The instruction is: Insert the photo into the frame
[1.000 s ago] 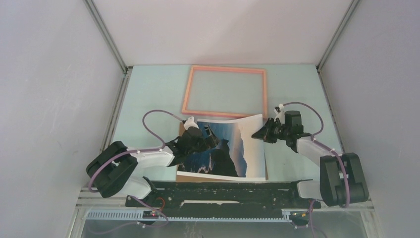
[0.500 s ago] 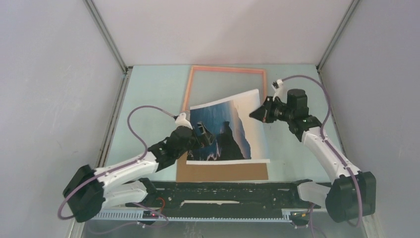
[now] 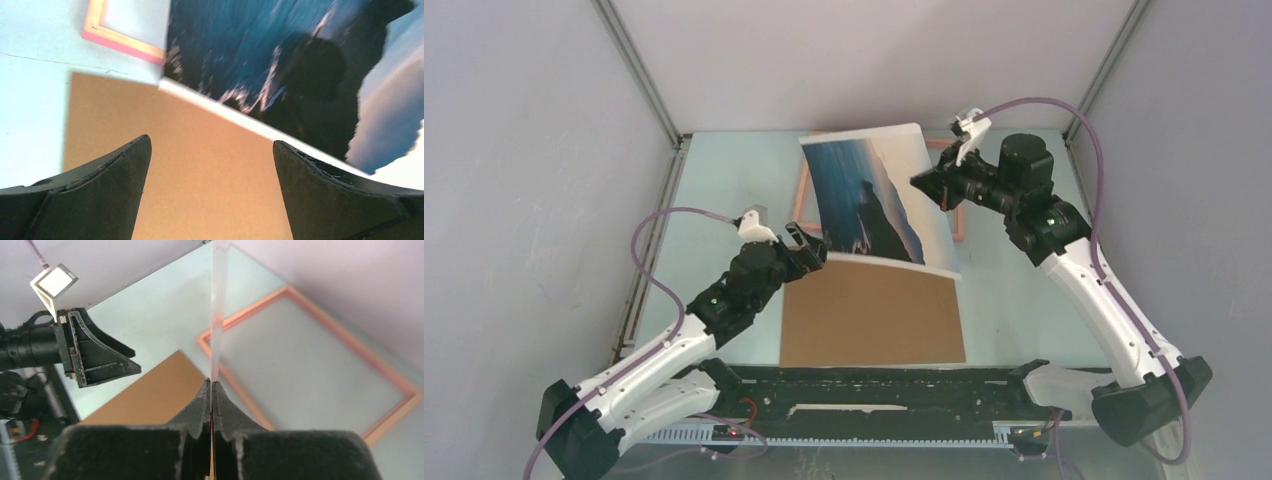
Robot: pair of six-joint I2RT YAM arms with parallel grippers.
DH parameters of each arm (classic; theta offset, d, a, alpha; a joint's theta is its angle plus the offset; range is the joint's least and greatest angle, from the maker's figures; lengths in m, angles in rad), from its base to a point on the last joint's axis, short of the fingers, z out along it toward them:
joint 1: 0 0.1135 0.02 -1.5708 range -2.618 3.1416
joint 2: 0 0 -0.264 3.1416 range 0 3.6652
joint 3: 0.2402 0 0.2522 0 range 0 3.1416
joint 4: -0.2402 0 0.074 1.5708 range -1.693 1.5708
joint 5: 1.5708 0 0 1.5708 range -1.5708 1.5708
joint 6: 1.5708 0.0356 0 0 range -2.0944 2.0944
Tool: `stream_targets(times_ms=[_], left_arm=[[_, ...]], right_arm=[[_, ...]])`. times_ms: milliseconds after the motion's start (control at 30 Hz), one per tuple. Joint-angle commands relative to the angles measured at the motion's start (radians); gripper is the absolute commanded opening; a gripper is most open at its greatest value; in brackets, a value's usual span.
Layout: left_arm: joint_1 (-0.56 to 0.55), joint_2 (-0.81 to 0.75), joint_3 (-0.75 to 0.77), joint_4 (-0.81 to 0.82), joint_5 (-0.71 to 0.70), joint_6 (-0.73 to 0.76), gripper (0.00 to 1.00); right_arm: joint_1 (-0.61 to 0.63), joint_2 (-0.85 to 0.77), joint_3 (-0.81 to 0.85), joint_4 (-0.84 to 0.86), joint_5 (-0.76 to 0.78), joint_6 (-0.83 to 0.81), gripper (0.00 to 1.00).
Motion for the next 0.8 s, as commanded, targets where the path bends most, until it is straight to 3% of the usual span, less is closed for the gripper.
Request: stream_targets(times_ms=[0, 100, 233, 333, 500, 667, 767], left_arm=[[0.049, -0.018, 0.065, -0.017, 0.012, 0.035, 1.00], [0.092, -0.015, 0.079, -0.014, 0.036, 0.035, 1.00], [0.162, -0.019, 0.100, -0.009, 0.089, 0.038, 1.00], [0.201, -0.044, 0.104, -0.020, 0.092, 0.043, 1.00], [0.214, -0.103, 0.086, -0.030, 0.067, 0.048, 1.00], [0.214, -0.120, 0.094, -0.059, 0.051, 0.064, 1.00], [0.214, -0.113, 0.121, -0.067, 0.030, 0.077, 1.00]], right_arm=[[0.074, 0.061, 0.134, 0.005, 0.109, -0.291, 0.00], [0.085, 0.117, 0.228, 0.025, 0.074, -0.375, 0.00], [0.085, 0.169, 0.224, 0.055, 0.002, -0.648, 0.00], [0.063, 0.189, 0.095, 0.080, -0.072, -0.992, 0.00], [-0.012, 0.220, -0.144, 0.223, -0.202, -1.227, 0.00], [-0.011, 0.162, -0.424, 0.509, -0.205, -1.317, 0.00], [-0.012, 0.090, -0.517, 0.628, -0.303, -1.294, 0.00]])
